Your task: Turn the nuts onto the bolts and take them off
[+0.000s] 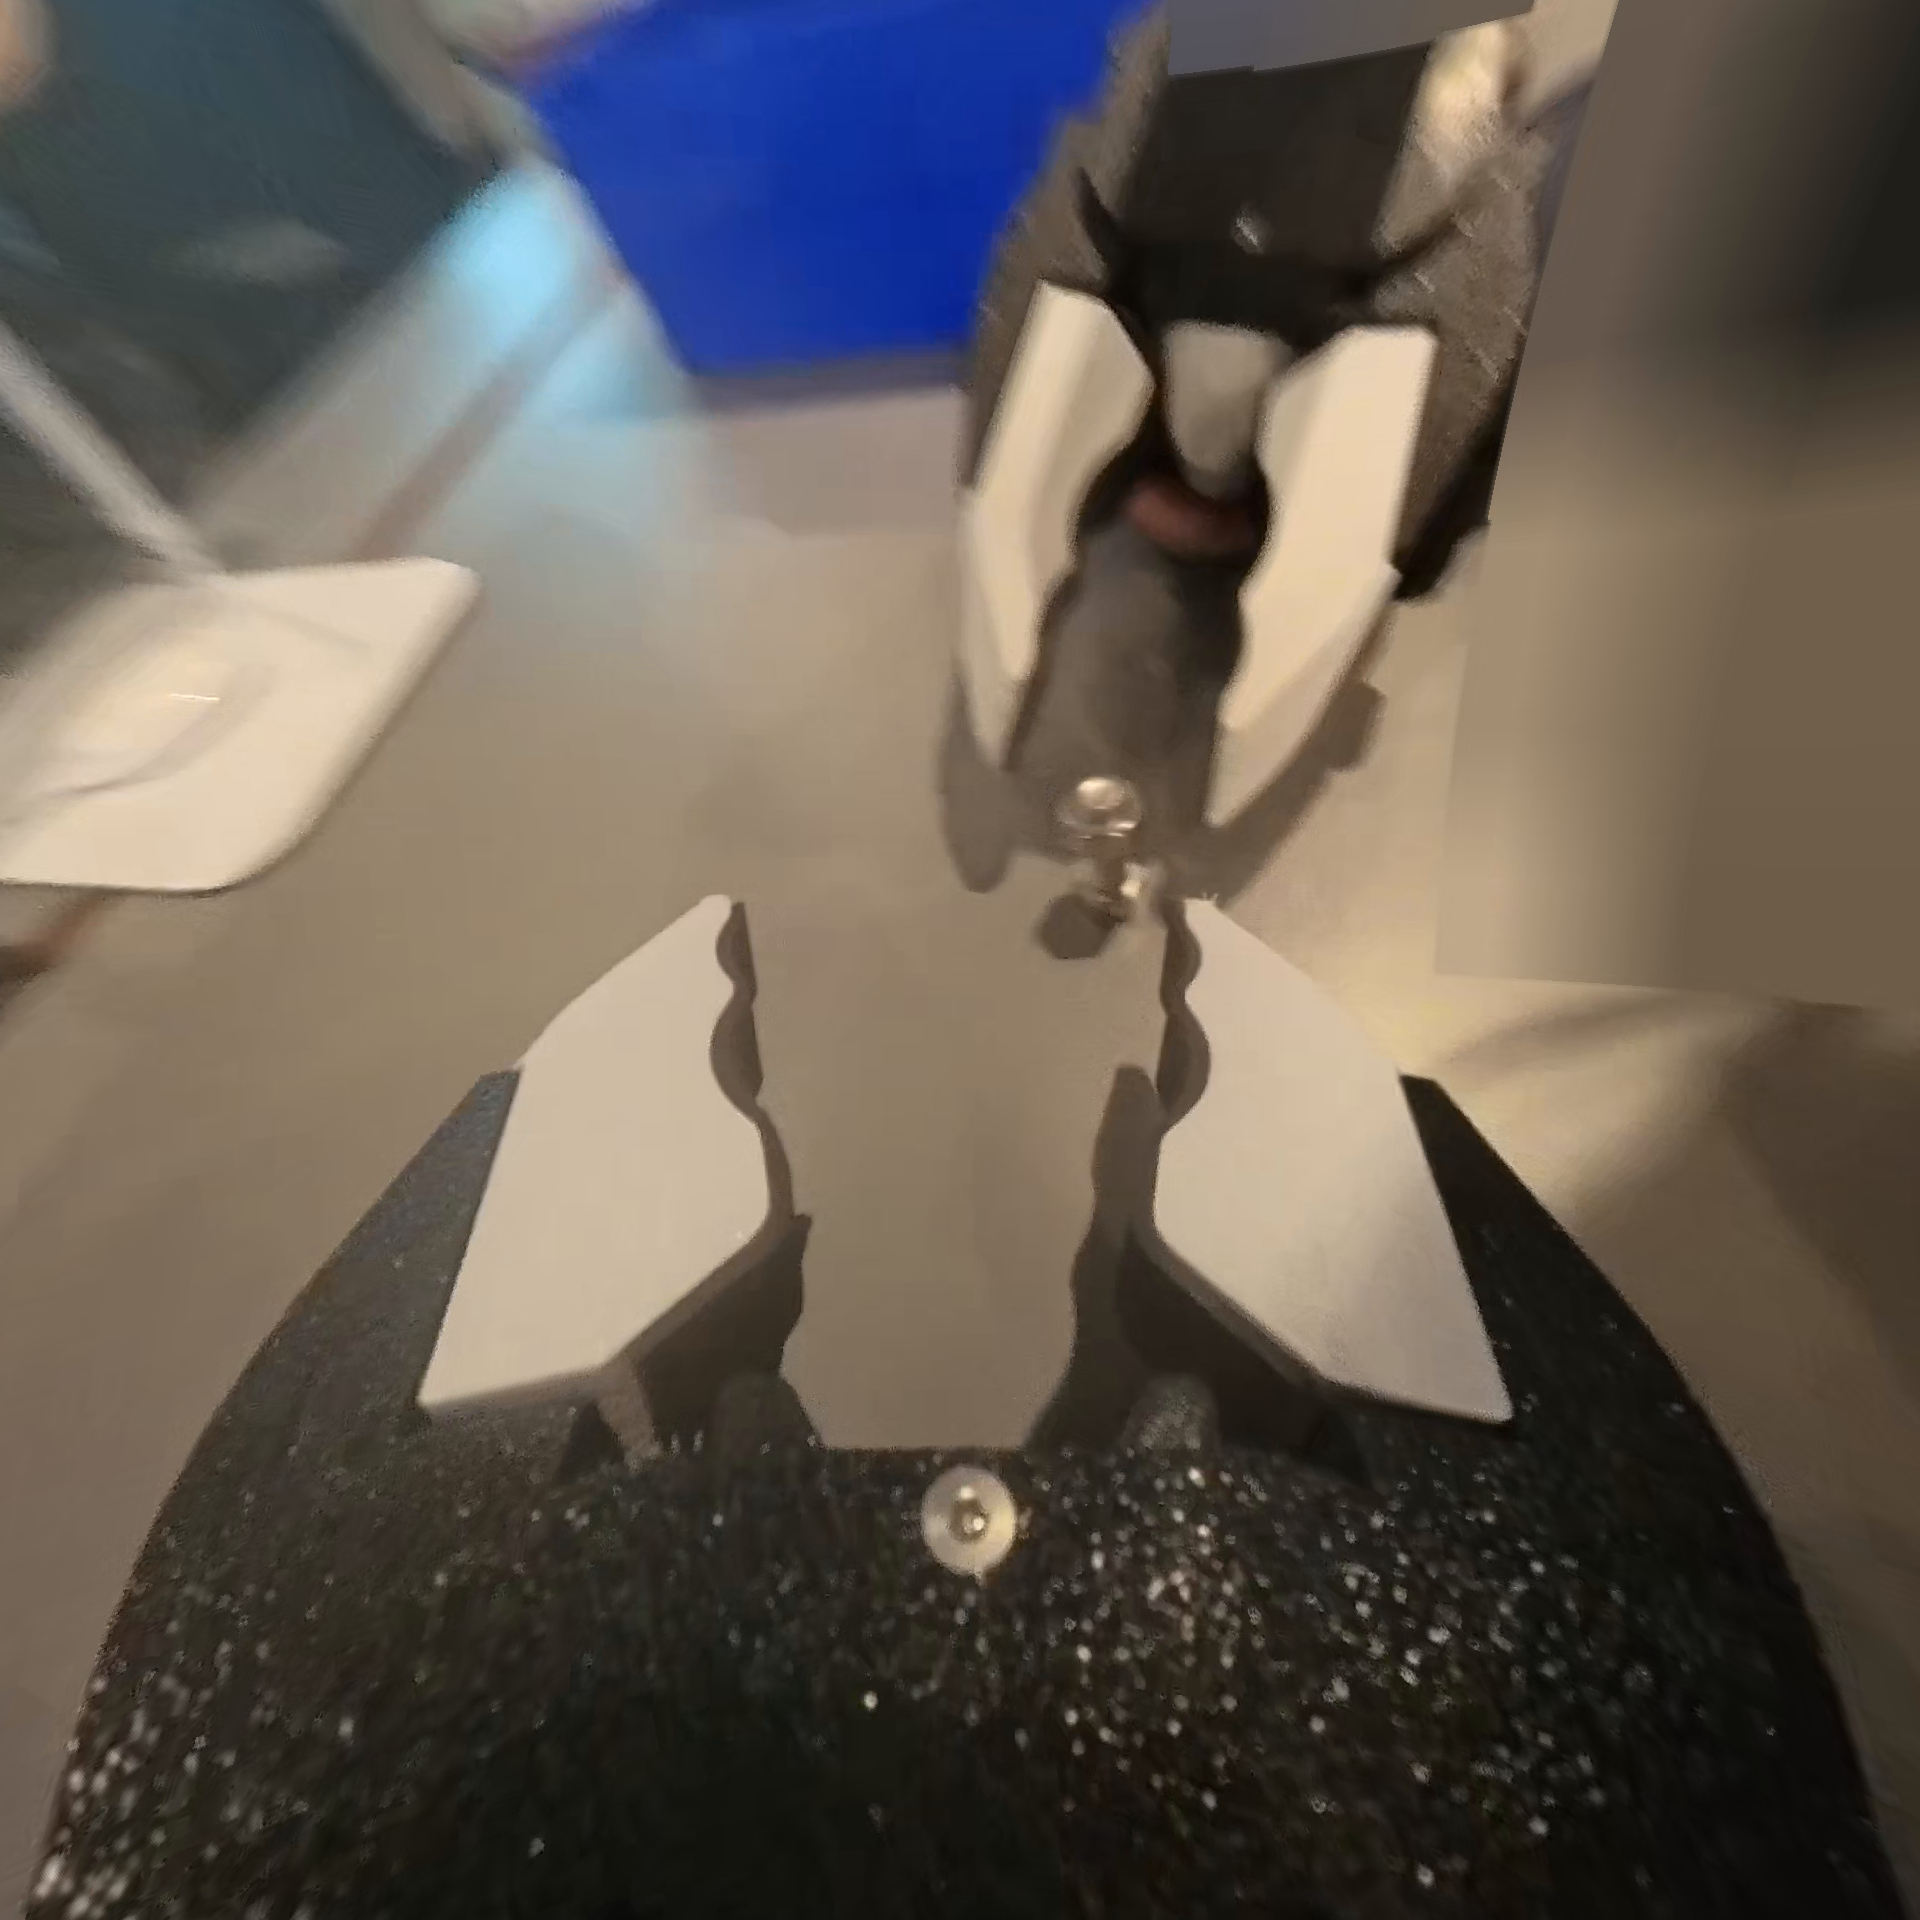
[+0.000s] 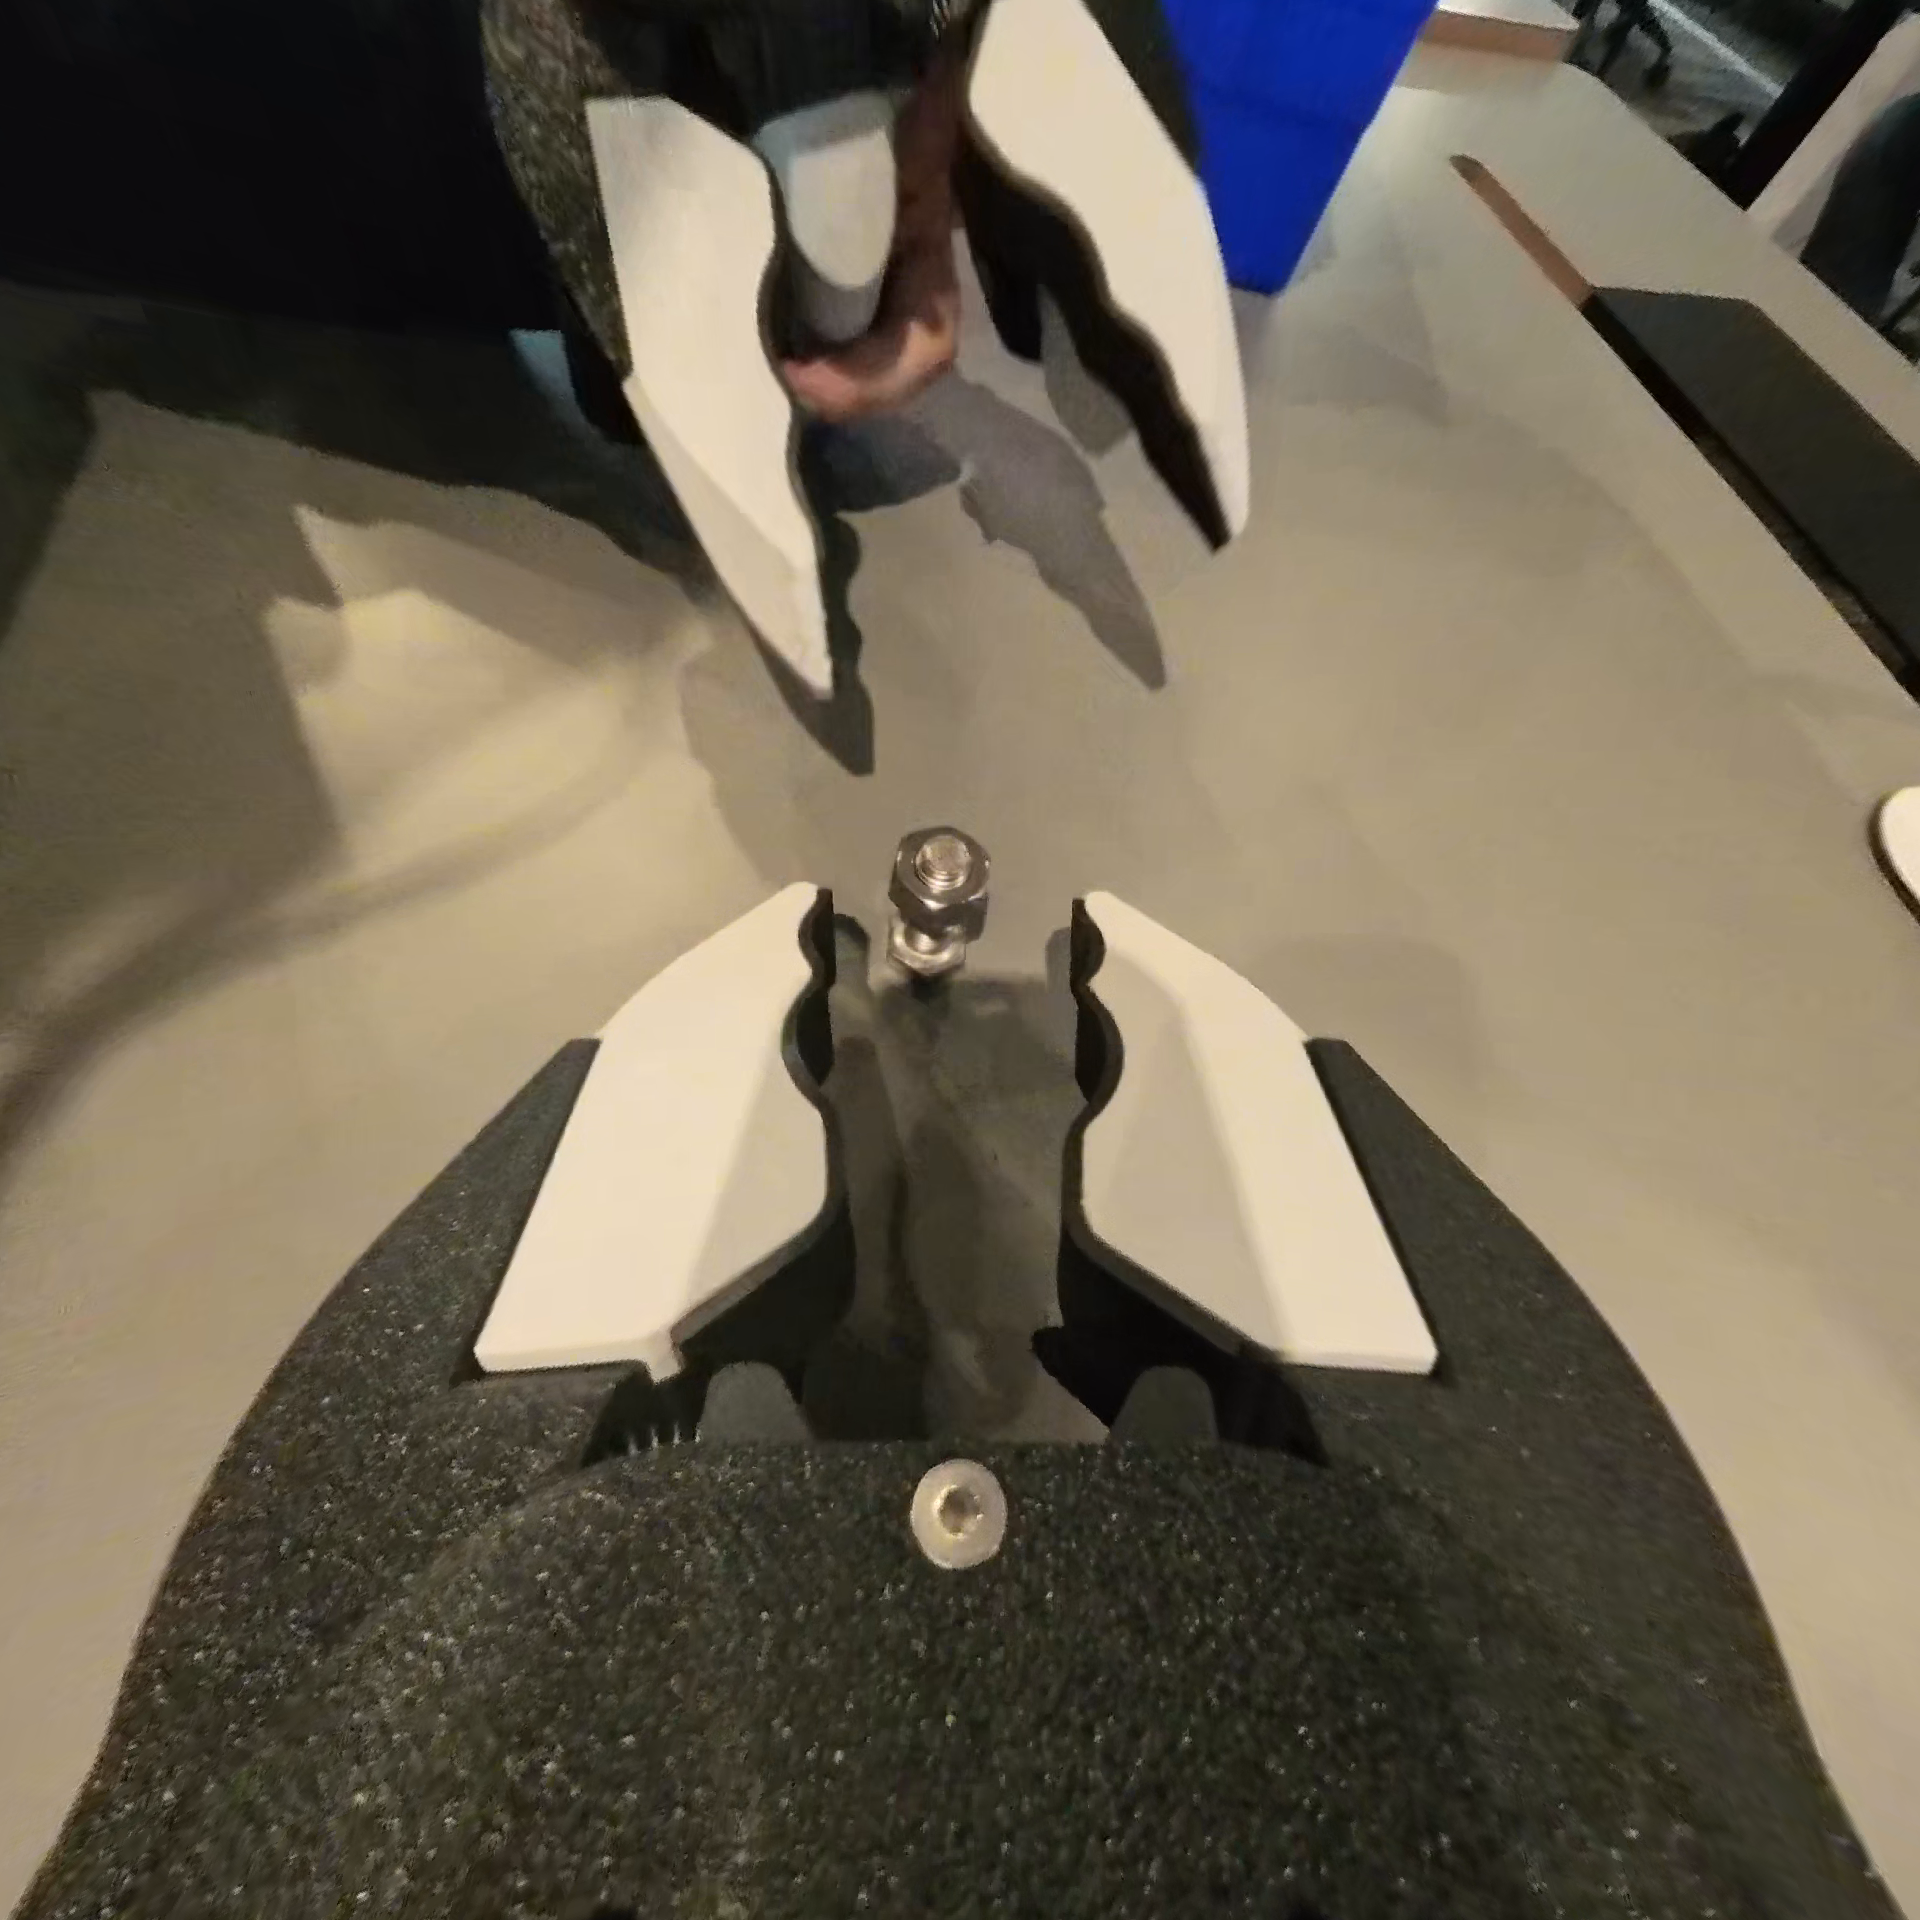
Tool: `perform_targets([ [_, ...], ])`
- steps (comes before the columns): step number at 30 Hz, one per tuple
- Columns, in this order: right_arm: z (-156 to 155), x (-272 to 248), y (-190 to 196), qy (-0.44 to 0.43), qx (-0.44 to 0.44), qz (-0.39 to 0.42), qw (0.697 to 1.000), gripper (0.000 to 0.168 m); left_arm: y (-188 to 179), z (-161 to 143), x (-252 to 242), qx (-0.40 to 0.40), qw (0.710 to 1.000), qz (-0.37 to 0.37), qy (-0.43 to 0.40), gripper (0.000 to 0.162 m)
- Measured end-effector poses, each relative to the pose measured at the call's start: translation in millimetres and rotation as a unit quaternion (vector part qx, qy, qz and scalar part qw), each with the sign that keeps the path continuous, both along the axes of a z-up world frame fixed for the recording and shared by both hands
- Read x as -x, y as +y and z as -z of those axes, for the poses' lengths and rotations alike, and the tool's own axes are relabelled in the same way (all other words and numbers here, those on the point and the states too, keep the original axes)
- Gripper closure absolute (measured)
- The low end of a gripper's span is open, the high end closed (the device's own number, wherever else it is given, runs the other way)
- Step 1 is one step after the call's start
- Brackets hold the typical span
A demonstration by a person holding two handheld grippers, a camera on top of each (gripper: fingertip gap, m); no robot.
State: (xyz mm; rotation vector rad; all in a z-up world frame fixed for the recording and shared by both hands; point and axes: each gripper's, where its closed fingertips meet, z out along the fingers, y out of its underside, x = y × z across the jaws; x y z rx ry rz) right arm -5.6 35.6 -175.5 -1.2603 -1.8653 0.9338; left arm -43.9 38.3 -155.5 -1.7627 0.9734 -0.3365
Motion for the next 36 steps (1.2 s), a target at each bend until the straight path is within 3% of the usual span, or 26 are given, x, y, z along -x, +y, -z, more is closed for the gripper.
perform_targets([
  [8,6.6,4.6,-2.8,-0.014,-0.030,-0.002,0.999,0.139,5.6,-25.1,16.5,-0.136,0.986,-0.085,-0.035,0.099],
  [19,11.6,7.7,-5.2,-0.037,-0.017,-0.005,0.999,0.146,5.5,-17.5,12.2,-0.136,0.988,-0.078,-0.003,0.112],
  [36,8.9,10.3,-5.7,-0.035,0.006,-0.005,0.999,0.145,2.5,-21.0,12.3,-0.122,0.990,-0.061,-0.029,0.132],
])
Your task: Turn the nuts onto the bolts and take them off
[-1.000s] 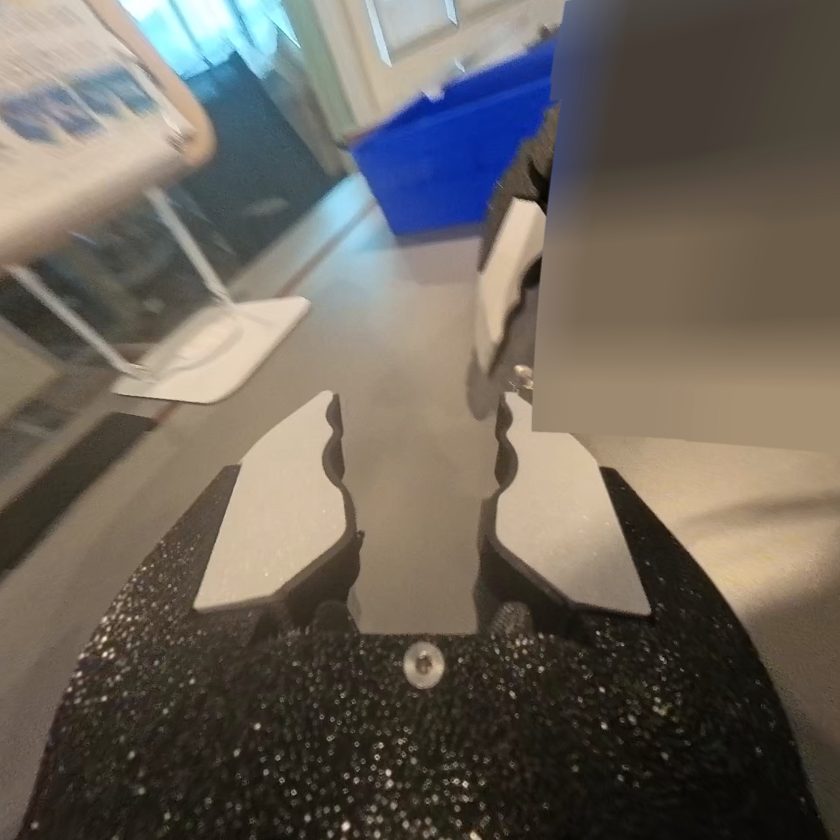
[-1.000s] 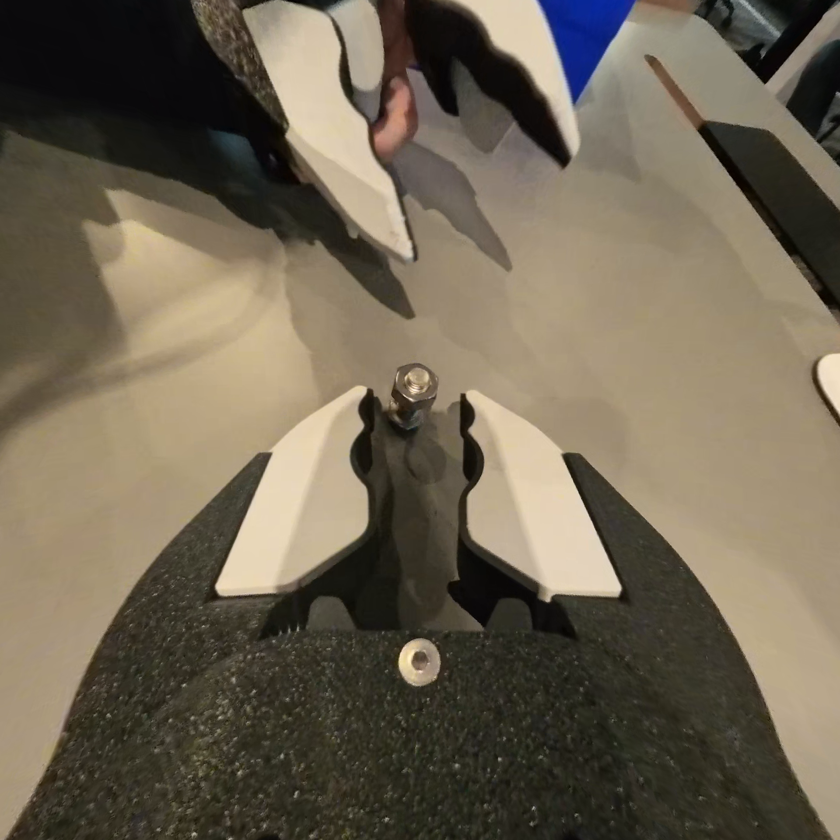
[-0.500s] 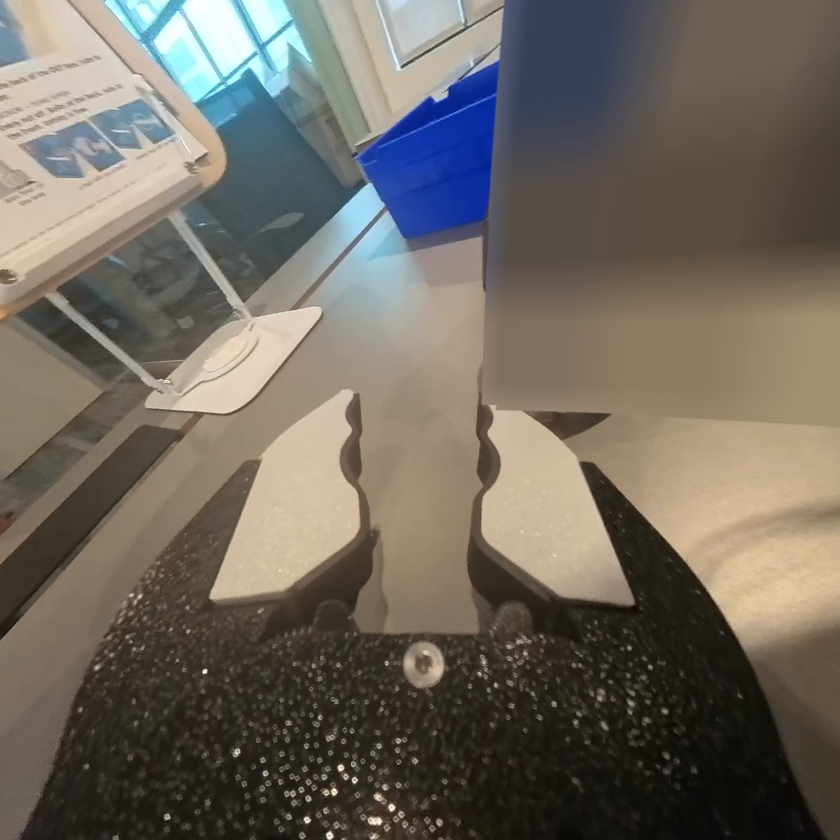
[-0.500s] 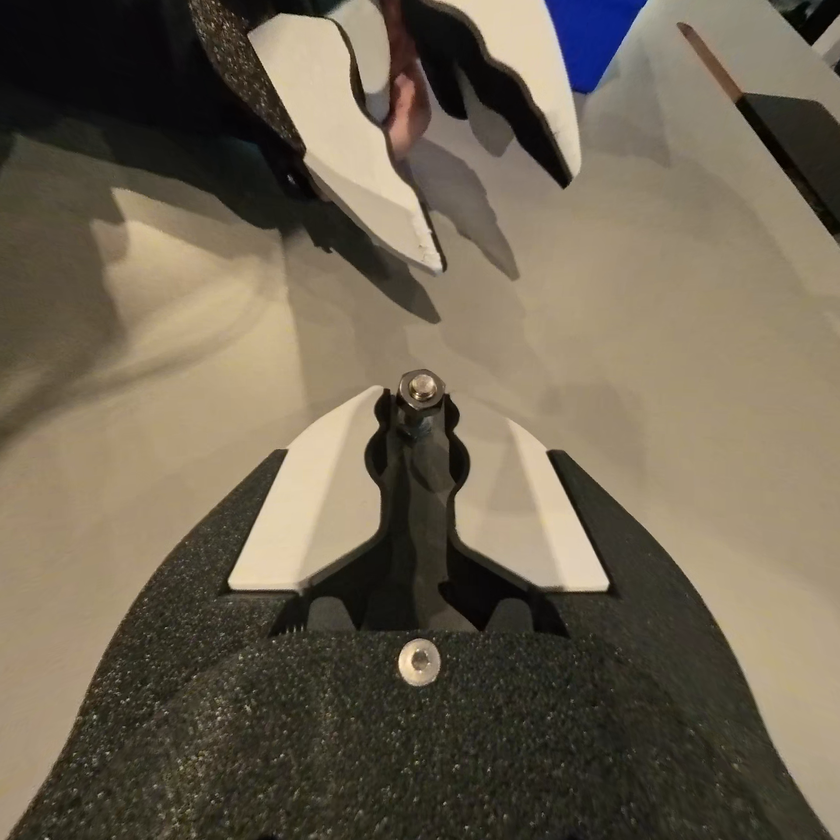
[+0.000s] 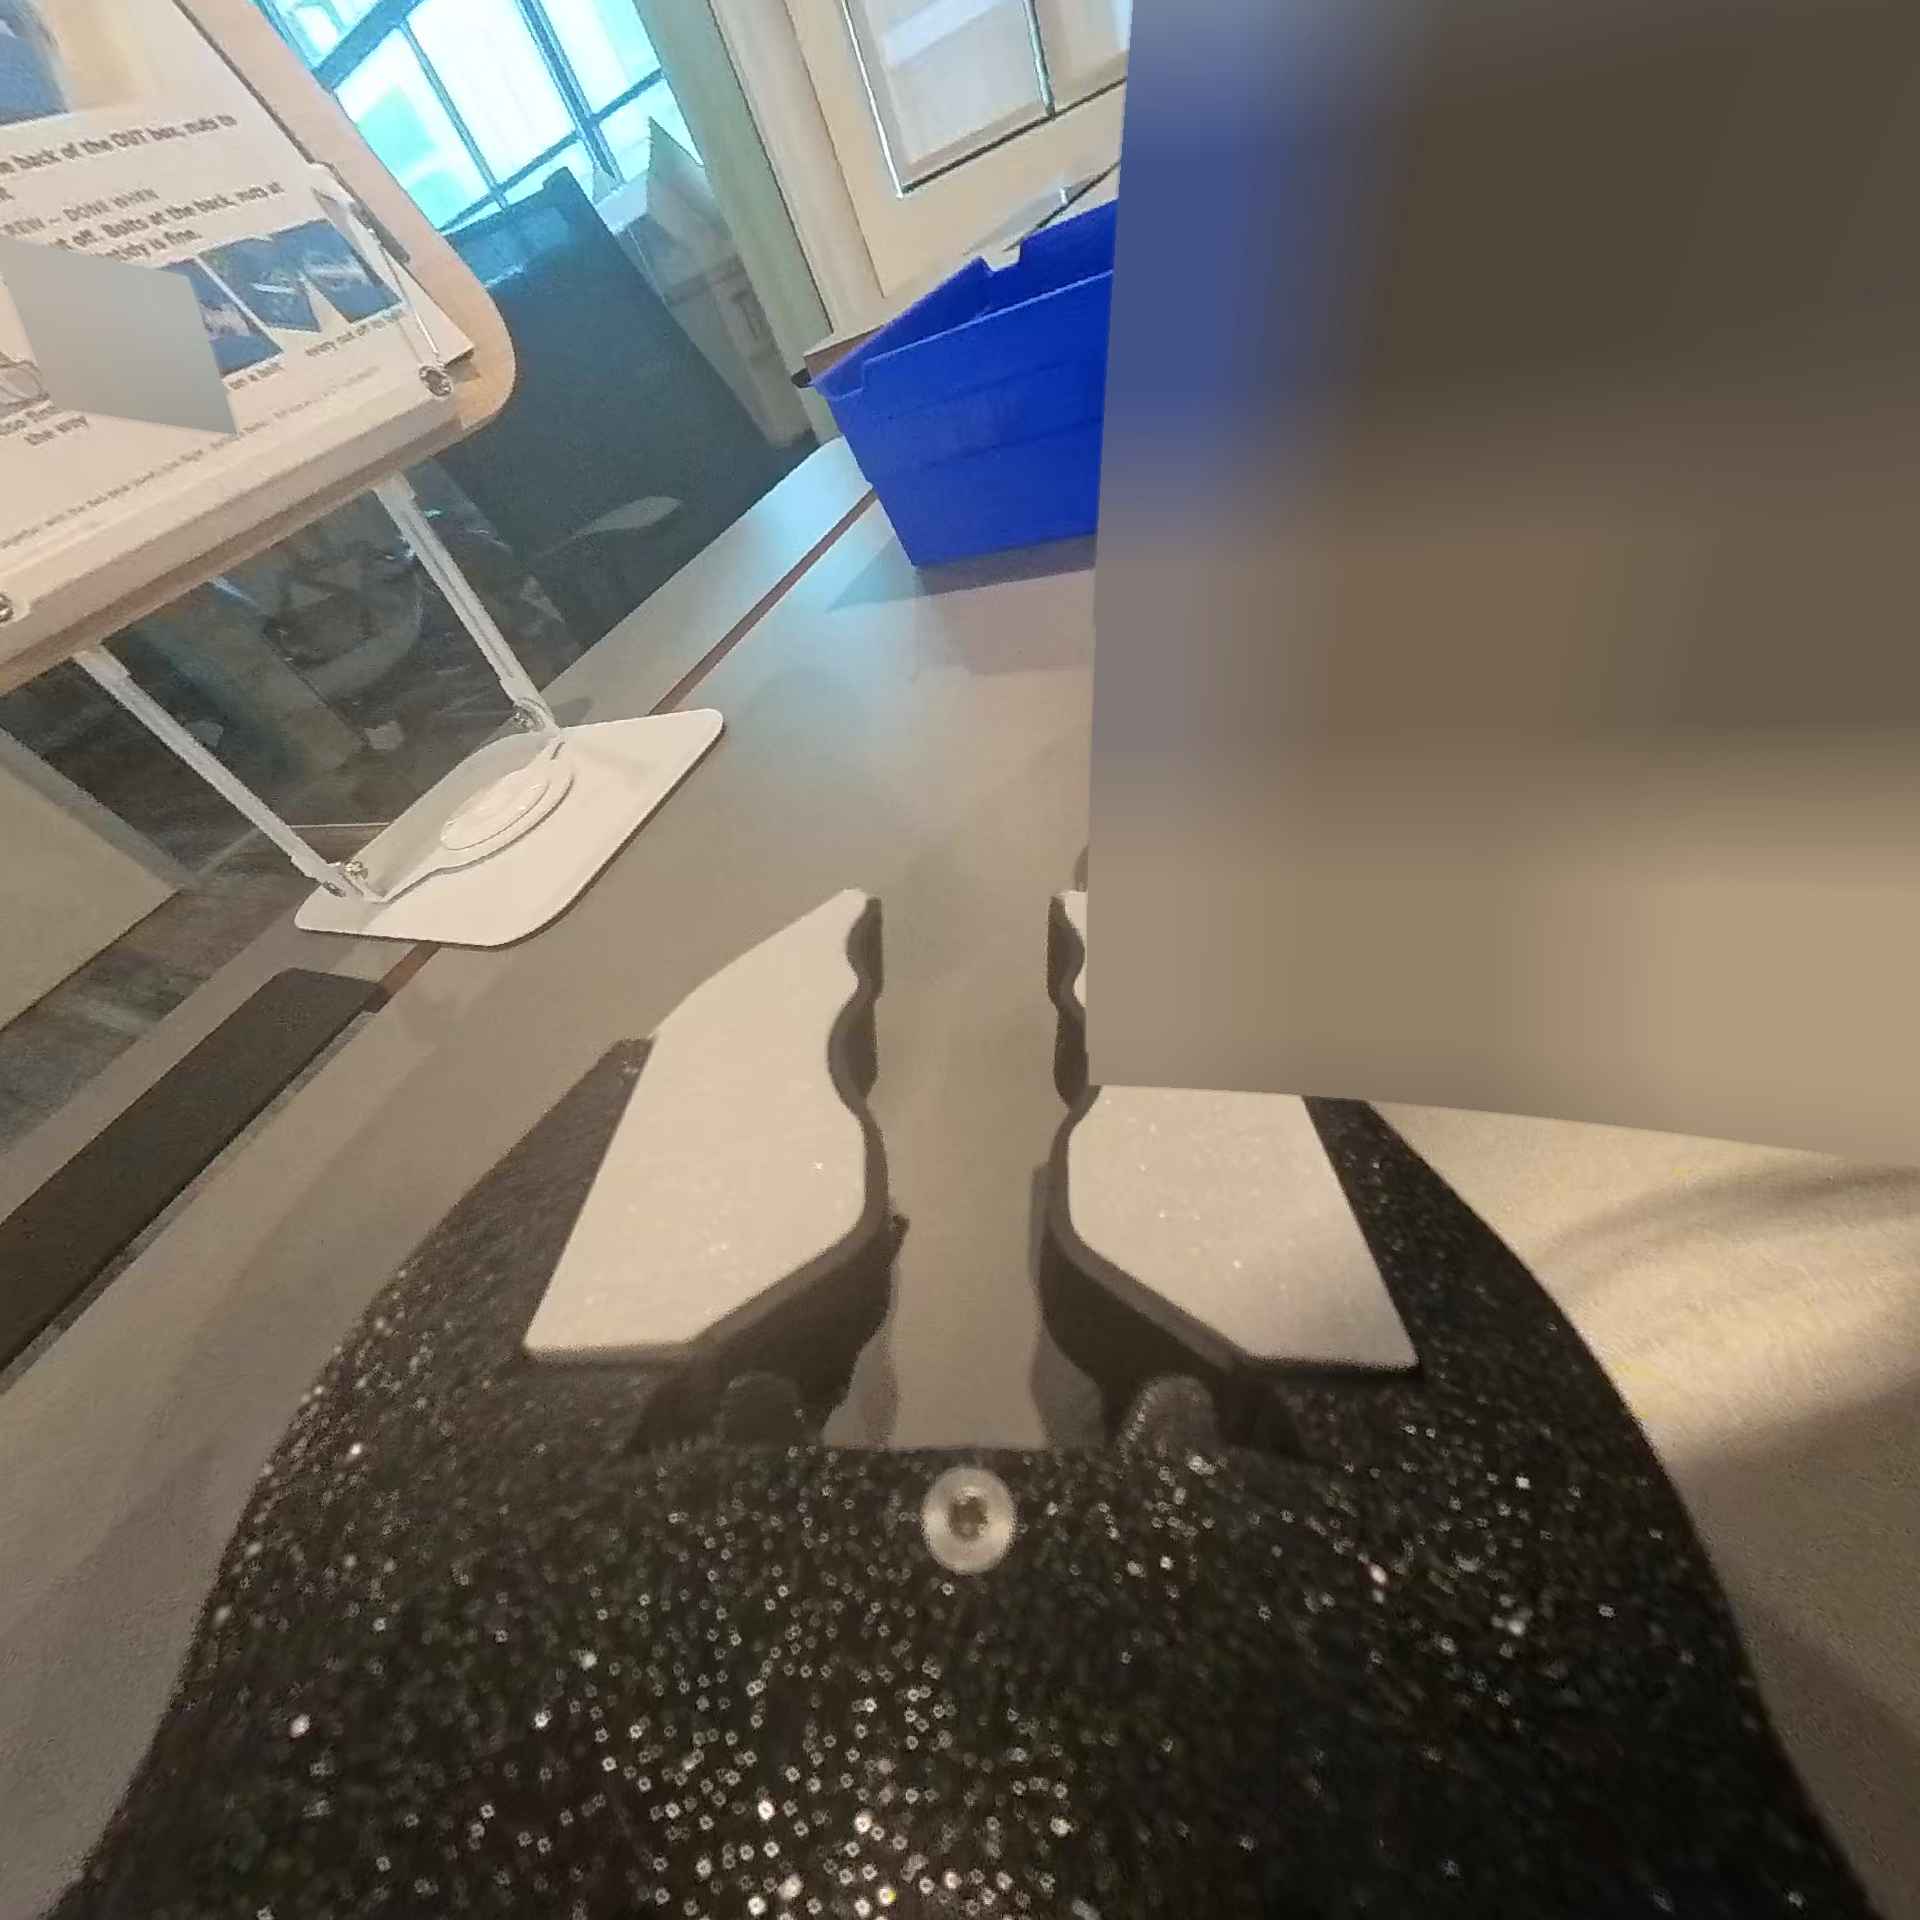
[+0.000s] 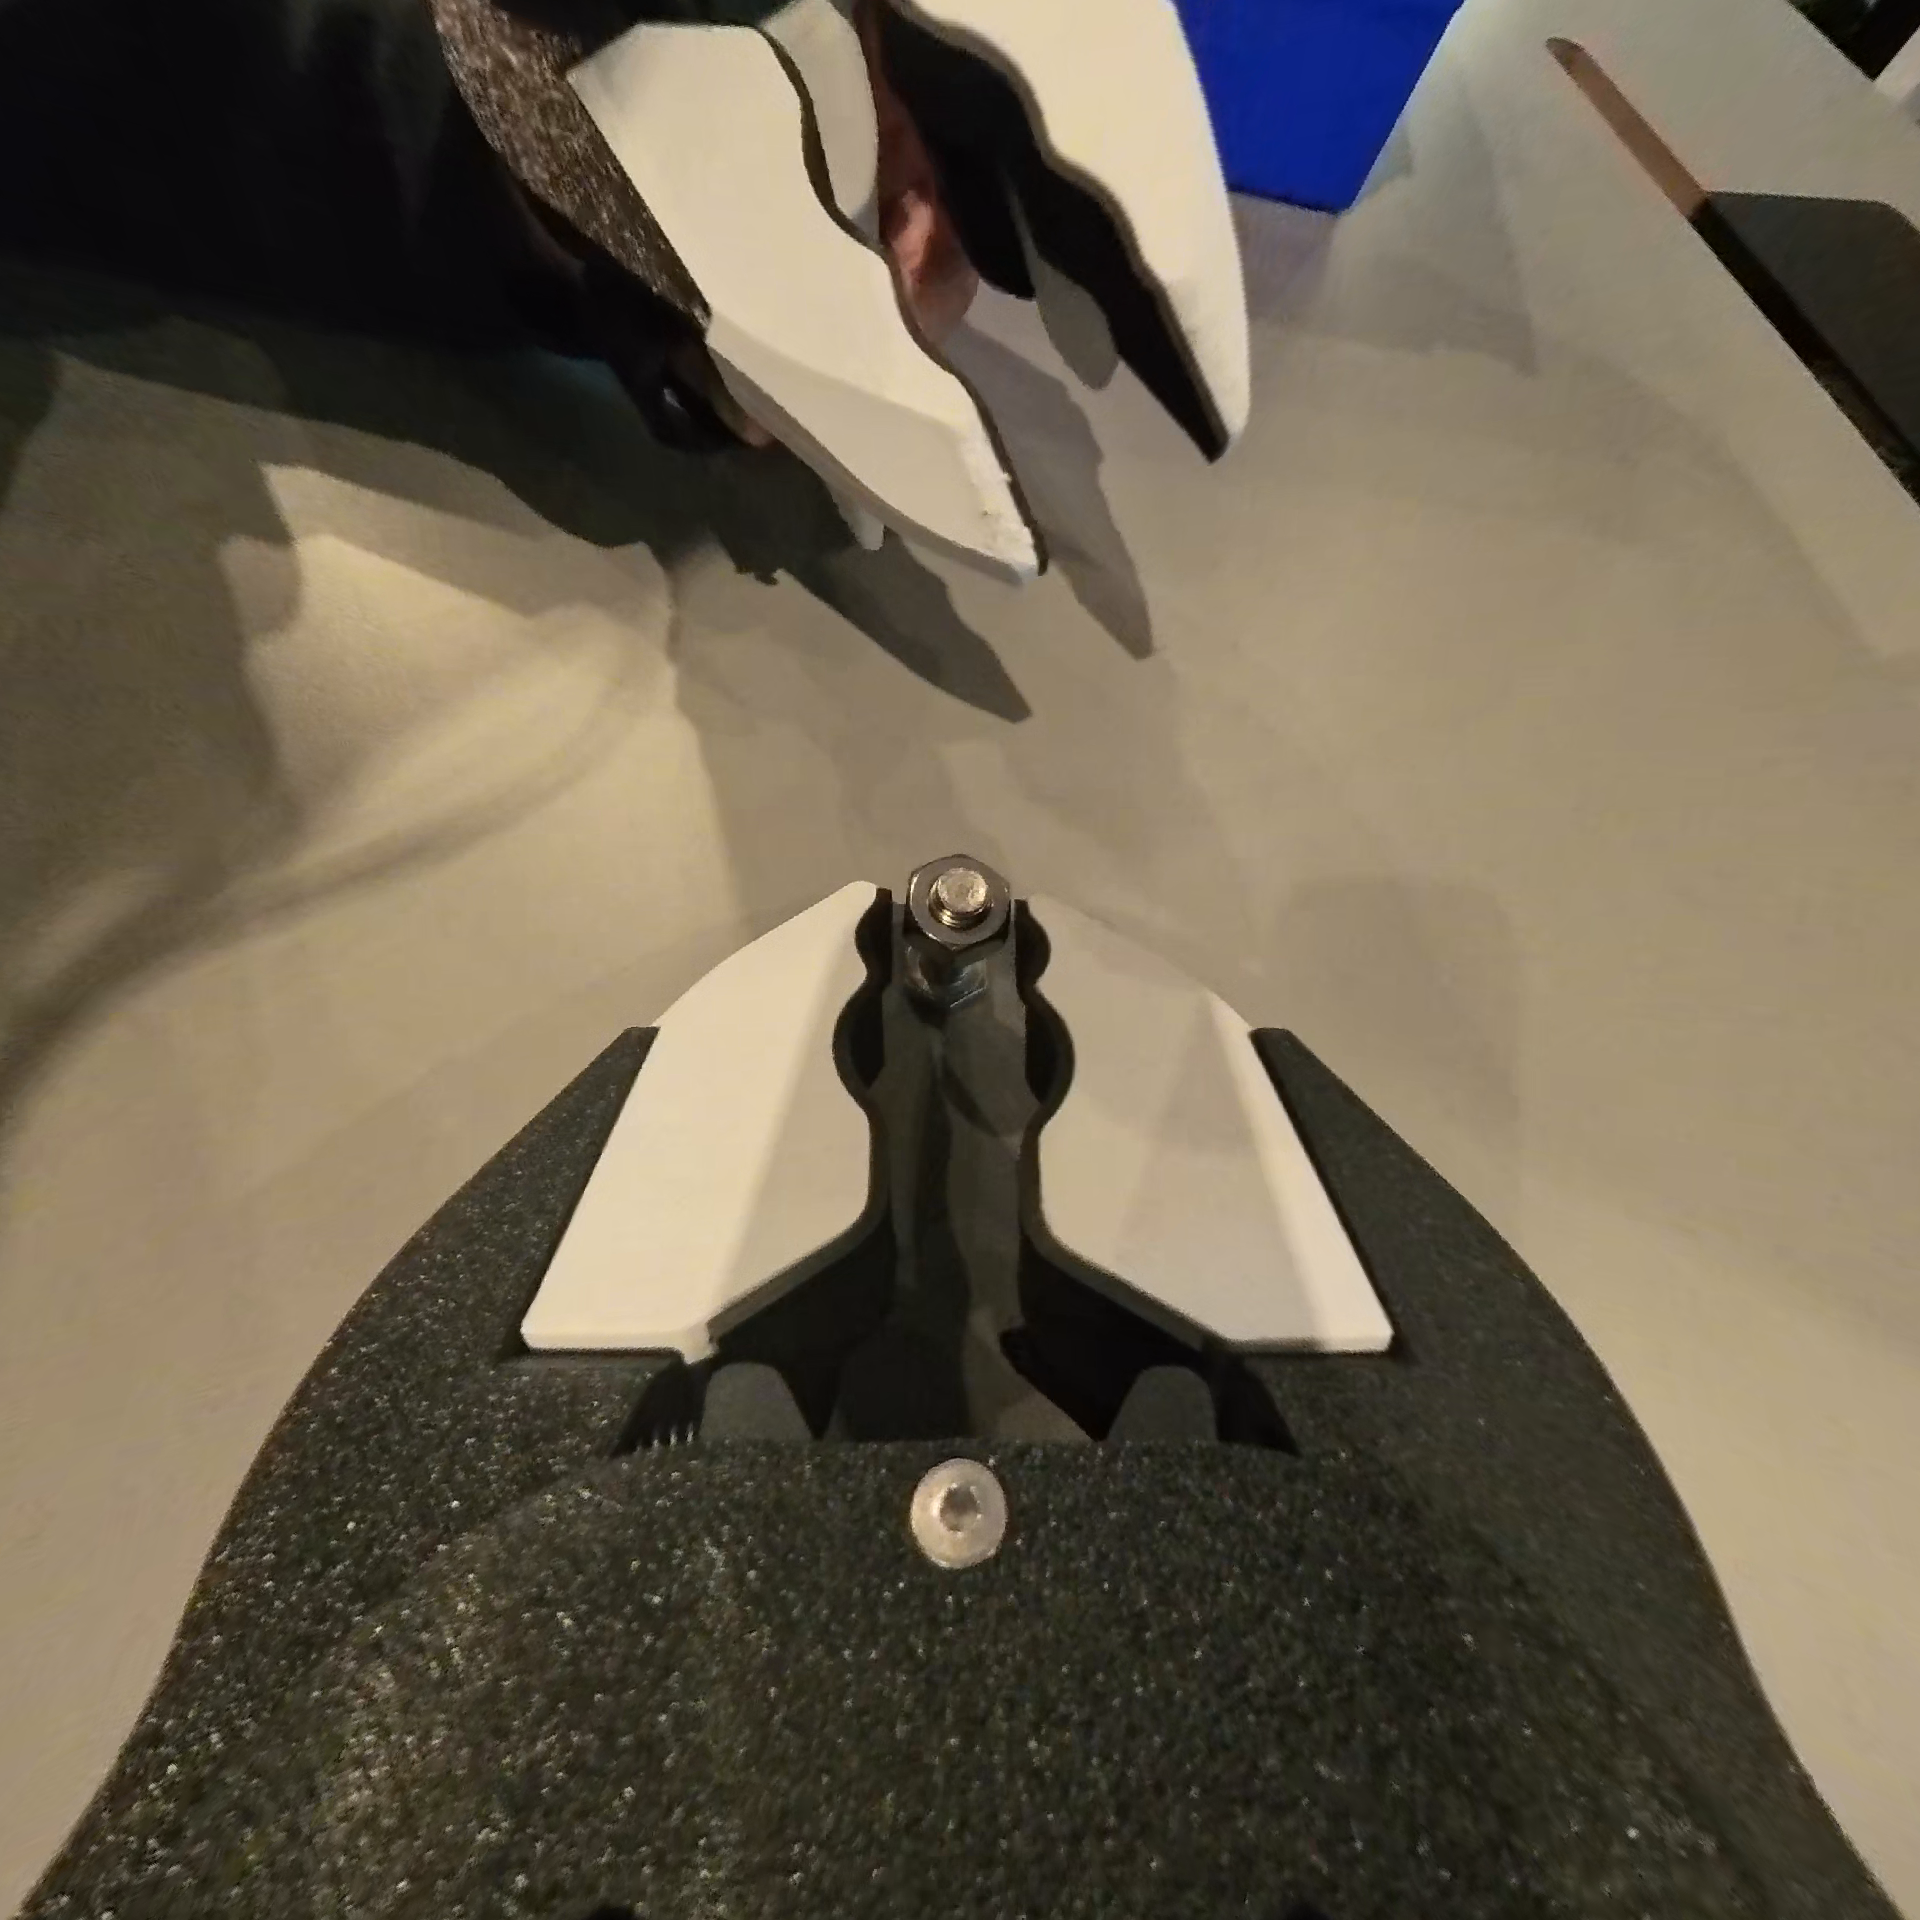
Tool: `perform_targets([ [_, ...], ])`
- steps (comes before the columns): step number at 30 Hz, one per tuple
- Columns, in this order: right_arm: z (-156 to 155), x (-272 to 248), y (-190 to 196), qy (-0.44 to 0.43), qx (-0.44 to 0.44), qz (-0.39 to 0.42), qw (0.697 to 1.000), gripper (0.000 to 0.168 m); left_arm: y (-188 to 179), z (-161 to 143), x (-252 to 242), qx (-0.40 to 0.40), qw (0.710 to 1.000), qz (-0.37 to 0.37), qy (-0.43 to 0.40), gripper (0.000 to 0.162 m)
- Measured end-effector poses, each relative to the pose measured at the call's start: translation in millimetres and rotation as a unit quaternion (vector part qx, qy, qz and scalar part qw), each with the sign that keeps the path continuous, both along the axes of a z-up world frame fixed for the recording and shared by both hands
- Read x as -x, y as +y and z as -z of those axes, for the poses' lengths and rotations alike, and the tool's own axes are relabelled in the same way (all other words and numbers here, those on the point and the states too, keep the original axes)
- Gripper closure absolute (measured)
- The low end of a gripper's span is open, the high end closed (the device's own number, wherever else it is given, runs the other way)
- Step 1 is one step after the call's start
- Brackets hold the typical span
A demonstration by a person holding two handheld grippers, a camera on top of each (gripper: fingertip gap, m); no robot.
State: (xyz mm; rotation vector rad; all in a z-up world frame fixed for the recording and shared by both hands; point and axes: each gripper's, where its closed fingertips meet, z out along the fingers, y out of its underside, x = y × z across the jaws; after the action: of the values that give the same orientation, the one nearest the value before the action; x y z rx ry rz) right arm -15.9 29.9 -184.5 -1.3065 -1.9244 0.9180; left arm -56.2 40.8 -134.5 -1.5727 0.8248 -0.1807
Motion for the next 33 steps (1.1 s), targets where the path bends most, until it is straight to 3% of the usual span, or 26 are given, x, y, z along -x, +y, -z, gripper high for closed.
perform_targets([
  [16,0.6,2.2,3.7,0.001,-0.009,0.014,1.000,0.149,-0.6,5.3,-3.3,0.008,1.000,0.007,0.022,0.138],
  [23,-20.8,-1.0,19.9,0.055,0.023,0.068,0.996,0.149,-0.1,1.6,-0.5,0.008,1.000,0.004,0.005,0.138],
  [28,-71.9,-31.7,45.5,0.098,-0.038,0.135,0.985,0.150,0.2,-1.3,1.7,0.008,1.000,0.002,-0.007,0.138],
  [33,-146.3,-124.7,92.6,0.147,-0.127,0.263,0.945,0.150,3.3,-2.1,5.1,0.016,1.000,-0.008,-0.020,0.138],
])
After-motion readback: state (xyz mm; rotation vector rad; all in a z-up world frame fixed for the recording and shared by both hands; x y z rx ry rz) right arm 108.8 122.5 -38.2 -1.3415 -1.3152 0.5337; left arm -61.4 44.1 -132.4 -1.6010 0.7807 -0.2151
